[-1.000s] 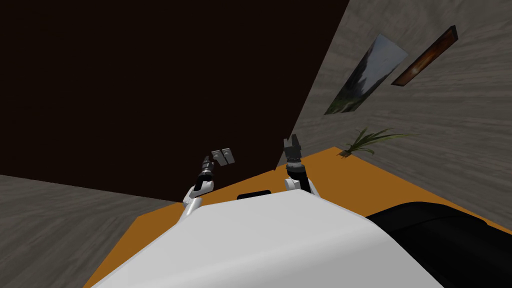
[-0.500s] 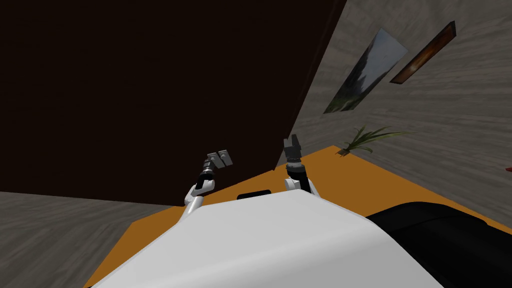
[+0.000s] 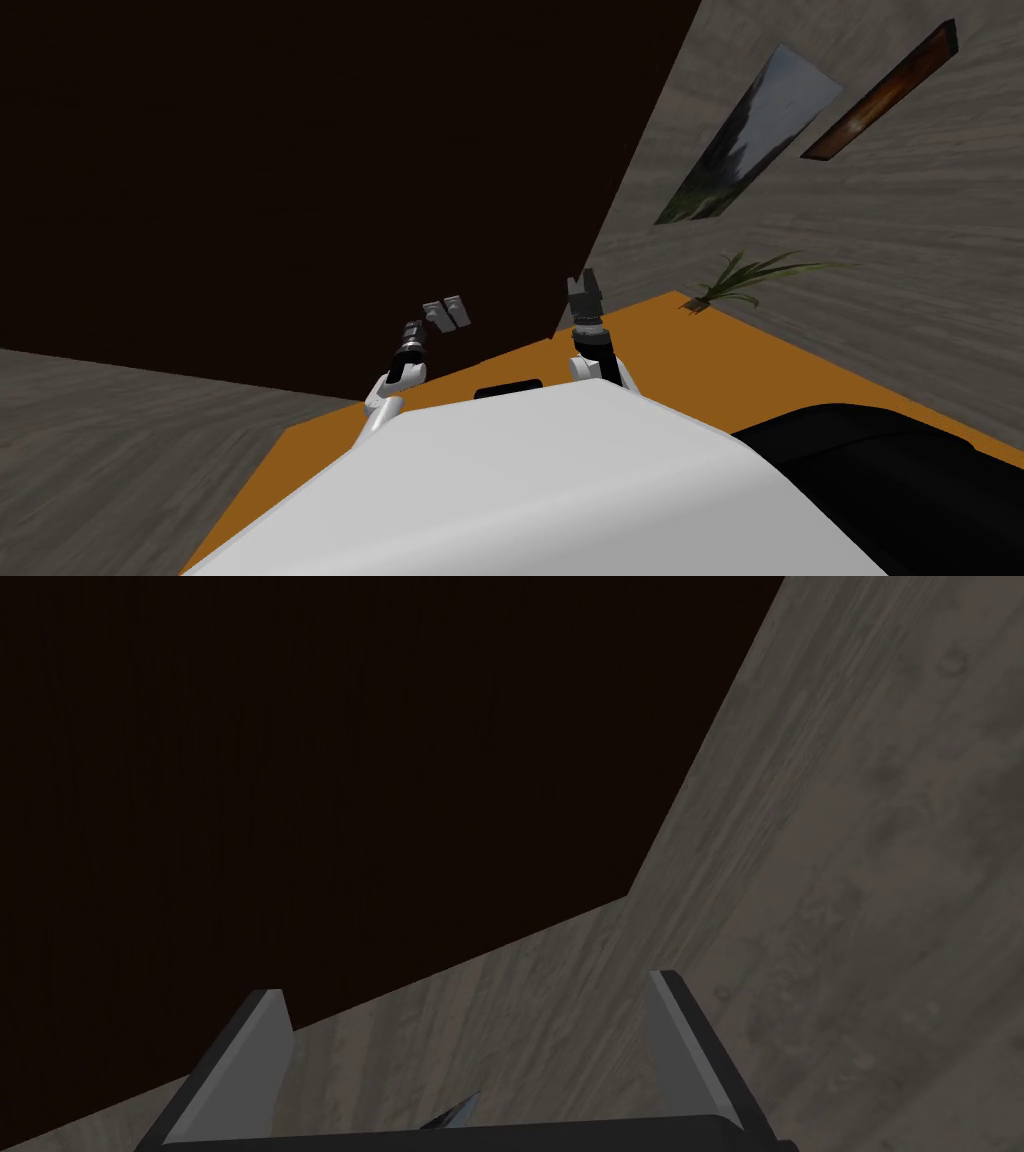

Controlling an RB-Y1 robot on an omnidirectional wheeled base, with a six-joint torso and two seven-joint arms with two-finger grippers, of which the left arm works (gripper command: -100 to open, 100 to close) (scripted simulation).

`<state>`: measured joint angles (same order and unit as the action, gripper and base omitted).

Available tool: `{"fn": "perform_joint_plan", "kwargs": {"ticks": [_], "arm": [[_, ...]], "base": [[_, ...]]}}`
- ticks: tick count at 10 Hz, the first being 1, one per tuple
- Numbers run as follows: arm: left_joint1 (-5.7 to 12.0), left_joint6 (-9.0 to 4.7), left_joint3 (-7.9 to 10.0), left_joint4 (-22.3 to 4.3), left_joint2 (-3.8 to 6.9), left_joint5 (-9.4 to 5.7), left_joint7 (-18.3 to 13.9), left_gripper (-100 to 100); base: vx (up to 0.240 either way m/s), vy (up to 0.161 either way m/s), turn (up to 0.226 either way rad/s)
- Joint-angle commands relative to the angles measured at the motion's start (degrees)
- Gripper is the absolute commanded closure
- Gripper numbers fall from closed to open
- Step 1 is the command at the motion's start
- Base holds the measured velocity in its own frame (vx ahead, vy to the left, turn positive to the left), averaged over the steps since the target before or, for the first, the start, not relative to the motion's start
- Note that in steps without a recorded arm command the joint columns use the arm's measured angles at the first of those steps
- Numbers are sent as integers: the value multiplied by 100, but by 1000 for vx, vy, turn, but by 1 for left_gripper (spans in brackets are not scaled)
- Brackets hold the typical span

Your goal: Pull the door open

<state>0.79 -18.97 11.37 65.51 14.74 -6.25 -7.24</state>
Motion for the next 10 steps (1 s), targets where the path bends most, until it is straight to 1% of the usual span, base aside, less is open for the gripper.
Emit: {"fn": "perform_joint_plan", "kwargs": {"ticks": [1, 3, 4, 6, 7, 8, 9, 10], "arm": [[-74, 9, 50, 11, 51, -14, -14, -100], [-115, 16, 19, 67, 54, -14, -36, -100], [-123, 18, -19, 106, 42, -11, -48, -100], [-112, 23, -146, 211, -9, 4, -76, -100], [-57, 24, -268, 299, -66, 21, -94, -100], [-95, 17, -205, 247, -10, 5, -98, -100], [-198, 16, -62, 176, 75, -17, -95, -100], [-252, 14, 28, 129, 124, -30, -86, -100]], "base": [[-194, 47, 110], [-222, -20, 31], [-207, -97, -27], [-199, -115, -55], [-141, -159, -174], [-59, -79, -32], [-45, 28, 209], [-33, 76, 194]]}}
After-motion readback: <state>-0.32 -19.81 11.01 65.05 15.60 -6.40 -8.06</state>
